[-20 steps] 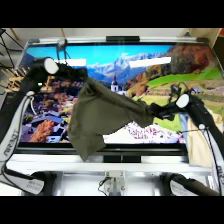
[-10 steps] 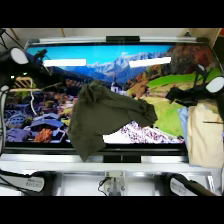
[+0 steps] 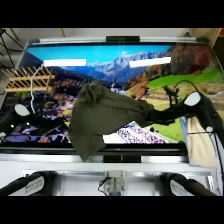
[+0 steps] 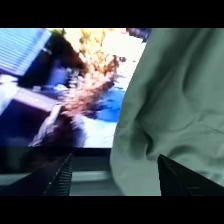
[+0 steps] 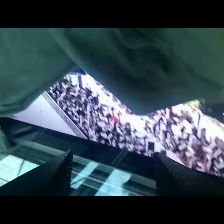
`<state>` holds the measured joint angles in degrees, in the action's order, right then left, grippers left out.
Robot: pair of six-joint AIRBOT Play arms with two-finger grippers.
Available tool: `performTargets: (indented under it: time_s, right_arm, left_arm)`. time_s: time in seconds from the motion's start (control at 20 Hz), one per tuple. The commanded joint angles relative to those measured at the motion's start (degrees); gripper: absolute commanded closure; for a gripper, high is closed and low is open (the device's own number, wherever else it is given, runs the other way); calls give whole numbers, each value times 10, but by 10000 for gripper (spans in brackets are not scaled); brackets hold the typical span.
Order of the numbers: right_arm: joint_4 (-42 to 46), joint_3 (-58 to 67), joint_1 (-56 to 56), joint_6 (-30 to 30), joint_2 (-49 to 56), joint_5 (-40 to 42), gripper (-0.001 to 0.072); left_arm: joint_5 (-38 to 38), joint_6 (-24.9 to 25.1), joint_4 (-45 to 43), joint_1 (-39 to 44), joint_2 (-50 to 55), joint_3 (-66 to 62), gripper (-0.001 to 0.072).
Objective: Fold the shirts.
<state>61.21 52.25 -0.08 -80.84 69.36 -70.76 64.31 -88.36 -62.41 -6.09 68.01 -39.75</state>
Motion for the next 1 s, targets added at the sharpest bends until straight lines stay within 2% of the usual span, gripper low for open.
performTargets:
  time_s: [0.0,0.05,0.1,0.15,0.25,0.35,0.4,0.65,0.95]
  right_arm:
    - [-24,-21,55,-31,8,71,81]
    - [-24,-21,68,-35,18,81,81]
    - [-24,-21,81,-36,31,86,80]
    - [-25,-21,93,-36,45,89,80]
    - [-30,-21,117,-36,74,102,81]
    - [-50,-21,132,-36,96,123,81]
    - [-65,-21,138,-36,106,135,81]
    - [-123,-21,151,-37,143,206,81]
    - [-215,-21,170,-42,185,279,86]
  left_arm:
    - [-124,9,68,7,-13,92,110]
    - [-142,9,68,16,-10,92,111]
    - [-158,9,70,25,-9,91,147]
    - [-173,5,70,33,-7,91,213]
    - [-193,-16,70,44,-2,91,280]
    - [-199,-18,72,43,-3,91,611]
    - [-199,-12,72,43,-3,90,672]
    - [-193,23,72,43,-36,89,672]
    - [-194,24,72,43,-118,89,672]
